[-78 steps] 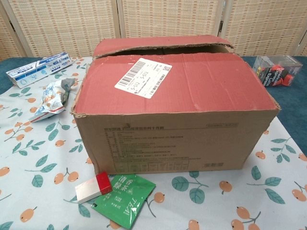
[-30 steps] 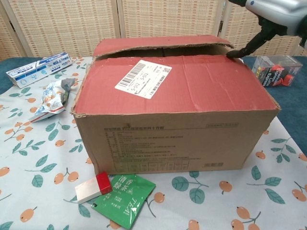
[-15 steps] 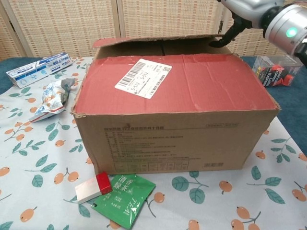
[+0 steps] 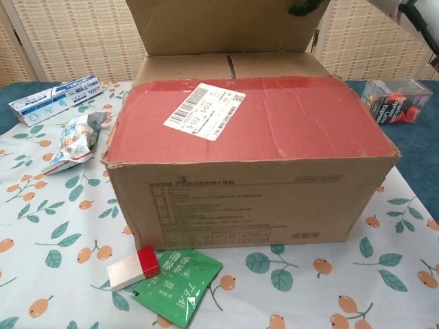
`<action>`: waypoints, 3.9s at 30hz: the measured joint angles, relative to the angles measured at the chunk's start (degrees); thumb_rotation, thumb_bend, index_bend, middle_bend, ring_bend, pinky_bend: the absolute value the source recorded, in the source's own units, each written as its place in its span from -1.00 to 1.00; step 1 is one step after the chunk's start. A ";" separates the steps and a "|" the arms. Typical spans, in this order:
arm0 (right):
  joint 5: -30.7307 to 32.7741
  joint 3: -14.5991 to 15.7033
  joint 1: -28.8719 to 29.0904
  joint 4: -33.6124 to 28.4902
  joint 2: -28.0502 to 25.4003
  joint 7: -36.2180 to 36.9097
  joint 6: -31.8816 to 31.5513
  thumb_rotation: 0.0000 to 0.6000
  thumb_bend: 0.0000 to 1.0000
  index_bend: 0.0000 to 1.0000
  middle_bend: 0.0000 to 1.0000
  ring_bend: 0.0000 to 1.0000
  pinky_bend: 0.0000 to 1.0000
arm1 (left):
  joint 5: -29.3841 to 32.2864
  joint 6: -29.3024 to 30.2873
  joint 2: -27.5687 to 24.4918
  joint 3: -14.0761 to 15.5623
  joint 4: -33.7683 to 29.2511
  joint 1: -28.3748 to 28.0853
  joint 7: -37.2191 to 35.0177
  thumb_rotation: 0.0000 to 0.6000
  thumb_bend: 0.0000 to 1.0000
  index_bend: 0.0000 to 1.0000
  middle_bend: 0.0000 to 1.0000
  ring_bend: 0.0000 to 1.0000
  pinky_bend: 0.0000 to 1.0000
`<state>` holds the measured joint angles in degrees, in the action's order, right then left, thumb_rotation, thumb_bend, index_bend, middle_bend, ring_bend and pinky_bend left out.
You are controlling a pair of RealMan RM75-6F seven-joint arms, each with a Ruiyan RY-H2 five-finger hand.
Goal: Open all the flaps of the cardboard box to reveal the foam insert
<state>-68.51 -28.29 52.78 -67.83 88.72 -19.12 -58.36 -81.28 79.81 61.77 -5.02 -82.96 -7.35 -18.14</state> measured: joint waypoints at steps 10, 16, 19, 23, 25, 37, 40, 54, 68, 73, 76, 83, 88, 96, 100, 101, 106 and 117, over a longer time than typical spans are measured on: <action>2.83 -0.87 7.40 18.73 4.48 4.99 7.43 1.00 -0.18 -1.00 -1.00 -1.00 -1.00 | 2.94 -2.56 -0.38 -1.02 2.26 -0.30 -4.14 1.00 0.12 -0.82 -1.00 -1.00 -1.00; 2.46 0.03 12.19 33.12 9.32 12.61 11.38 1.00 -0.18 -1.00 -1.00 -1.00 -1.00 | 4.12 -3.13 -0.46 -1.35 3.18 0.06 -5.45 1.00 0.12 -0.87 -1.00 -1.00 -1.00; 1.24 1.34 13.31 36.46 10.74 16.96 11.94 1.00 -0.18 -1.00 -1.00 -1.00 -1.00 | 4.63 -2.98 -0.49 -1.58 3.53 0.48 -6.51 1.00 0.12 -0.88 -1.00 -1.00 -1.00; -0.06 2.67 12.39 34.68 9.97 20.10 11.31 1.00 -0.18 -1.00 -1.00 -1.00 -1.00 | 4.67 -2.02 -0.56 -1.73 3.55 1.07 -6.64 1.00 0.12 -0.89 -1.00 -1.00 -1.00; 0.07 2.96 11.09 30.55 8.14 21.22 11.58 1.00 -0.18 -1.00 -1.00 -1.00 -1.00 | 4.55 -1.55 -0.60 -1.78 3.45 1.35 -6.77 1.00 0.12 -0.92 -1.00 -1.00 -1.00; 3.93 5.64 -1.28 -18.89 -20.43 27.44 19.24 1.00 -0.19 -1.00 -1.00 -1.00 -1.00 | 4.12 -0.78 0.03 -2.32 3.90 1.29 -5.85 1.00 0.12 -1.00 -1.00 -1.00 -1.00; 3.53 5.94 -4.40 -28.26 -28.93 33.62 23.78 1.00 -0.18 -1.00 -1.00 -1.00 -1.00 | 4.22 -0.81 0.37 -2.49 4.07 1.12 -5.20 1.00 0.12 -1.00 -1.00 -1.00 -1.00; -17.53 5.45 -11.78 -30.99 -33.62 81.14 32.34 1.00 -0.19 -1.00 -1.00 -1.00 -1.00 | 5.64 -3.60 1.12 -2.89 5.19 -0.02 -3.85 1.00 0.12 -1.00 -1.00 -1.00 -1.00; -40.68 24.54 -5.00 -11.60 -29.11 125.75 11.53 1.00 -0.18 -1.00 -1.00 -1.00 -0.92 | 5.58 -3.77 1.07 -2.95 5.14 0.02 -3.82 1.00 0.12 -1.00 -1.00 -1.00 -1.00; -43.60 30.97 -1.84 -7.42 -27.38 131.65 4.97 1.00 -0.18 -1.00 -1.00 -1.00 -0.89 | 5.64 -3.75 1.05 -3.04 5.14 0.05 -3.95 1.00 0.12 -1.00 -1.00 -1.00 -1.00; -43.84 32.88 -1.09 -6.92 -27.09 132.48 2.70 1.00 -0.18 -1.00 -1.00 -1.00 -0.88 | 5.59 -3.75 1.07 -3.04 5.19 0.04 -3.92 1.00 0.12 -1.00 -1.00 -1.00 -1.00; -43.34 35.82 -0.59 -7.31 -27.61 132.30 -1.79 1.00 -0.18 -1.00 -1.00 -1.00 -0.88 | 5.50 -3.73 1.13 -3.03 5.09 -0.02 -3.34 1.00 0.12 -1.00 -1.00 -1.00 -1.00; -43.04 37.05 -0.69 -8.64 -28.90 131.29 -4.49 1.00 -0.18 -1.00 -1.00 -1.00 -0.86 | 5.49 -3.72 1.20 -3.04 5.02 -0.08 -2.93 1.00 0.12 -1.00 -1.00 -1.00 -1.00; -43.57 38.97 -2.86 -15.97 -35.86 125.97 -12.37 1.00 -0.18 -1.00 -1.00 -1.00 -0.86 | 5.37 -3.49 1.46 -3.02 4.32 -0.35 -0.39 1.00 0.12 -1.00 -1.00 -1.00 -1.00; -44.25 40.33 -4.14 -21.27 -40.24 123.28 -14.60 1.00 -0.18 -1.00 -1.00 -1.00 -0.86 | 5.27 -3.70 1.60 -2.94 3.94 -0.70 0.96 1.00 0.12 -1.00 -1.00 -1.00 -1.00; -44.54 40.68 -4.49 -22.61 -41.32 122.48 -15.21 1.00 -0.18 -1.00 -1.00 -1.00 -0.85 | 5.22 -3.70 1.64 -2.92 3.87 -0.76 1.26 1.00 0.12 -1.00 -1.00 -1.00 -1.00; -47.32 43.03 -7.70 -30.05 -47.45 115.33 -19.57 1.00 -0.19 -1.00 -1.00 -1.00 -0.82 | 5.33 -3.68 1.70 -2.83 3.10 -0.86 2.75 1.00 0.12 -1.00 -1.00 -1.00 -1.00; -57.30 50.59 -20.00 -36.74 -52.72 99.21 -28.30 1.00 -0.18 -1.00 -1.00 -1.00 -0.81 | 4.25 -2.15 1.49 -2.52 1.03 -0.72 4.88 1.00 0.12 -1.00 -1.00 -1.00 -1.00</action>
<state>-125.81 22.29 32.78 -104.57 36.00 80.10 -86.66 -77.03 77.66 63.27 -7.54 -81.93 -8.07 -13.26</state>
